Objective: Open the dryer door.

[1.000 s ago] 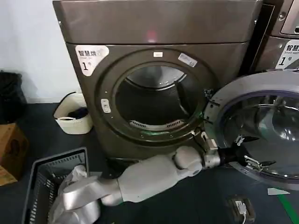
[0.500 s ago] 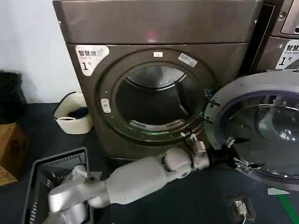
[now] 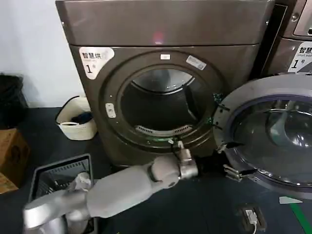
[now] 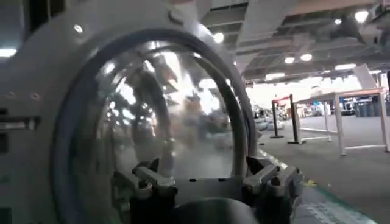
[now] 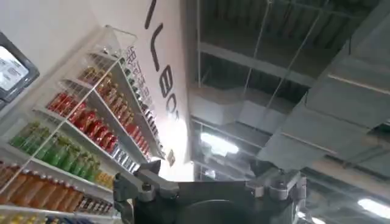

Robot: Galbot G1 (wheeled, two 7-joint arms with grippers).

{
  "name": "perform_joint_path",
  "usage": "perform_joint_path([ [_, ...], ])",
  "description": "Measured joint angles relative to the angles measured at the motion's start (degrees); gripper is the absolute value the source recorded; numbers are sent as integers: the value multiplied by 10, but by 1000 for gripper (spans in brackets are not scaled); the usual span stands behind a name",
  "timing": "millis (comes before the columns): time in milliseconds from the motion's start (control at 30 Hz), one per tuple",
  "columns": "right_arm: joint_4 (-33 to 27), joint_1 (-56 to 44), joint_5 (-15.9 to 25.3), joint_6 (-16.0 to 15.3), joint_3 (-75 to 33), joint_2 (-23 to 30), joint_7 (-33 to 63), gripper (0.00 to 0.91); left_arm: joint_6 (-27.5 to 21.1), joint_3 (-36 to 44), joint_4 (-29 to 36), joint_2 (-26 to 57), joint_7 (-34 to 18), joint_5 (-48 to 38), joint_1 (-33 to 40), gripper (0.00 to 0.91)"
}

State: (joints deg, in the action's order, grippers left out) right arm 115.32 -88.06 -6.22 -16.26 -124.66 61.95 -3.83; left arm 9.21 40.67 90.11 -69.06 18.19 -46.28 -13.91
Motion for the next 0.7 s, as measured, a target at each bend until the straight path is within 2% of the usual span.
perform_joint_path([
  [200, -2, 2, 0, 1, 1, -2, -2, 907, 20, -4, 44, 56, 28, 22, -1, 907],
  [433, -3, 11, 7, 2, 7, -7, -3, 907, 2, -17, 86, 139, 58, 85, -5, 907],
  [700, -2, 10, 16, 9, -4, -7, -3, 907, 10, -52, 136, 255, 59, 137, -27, 907],
])
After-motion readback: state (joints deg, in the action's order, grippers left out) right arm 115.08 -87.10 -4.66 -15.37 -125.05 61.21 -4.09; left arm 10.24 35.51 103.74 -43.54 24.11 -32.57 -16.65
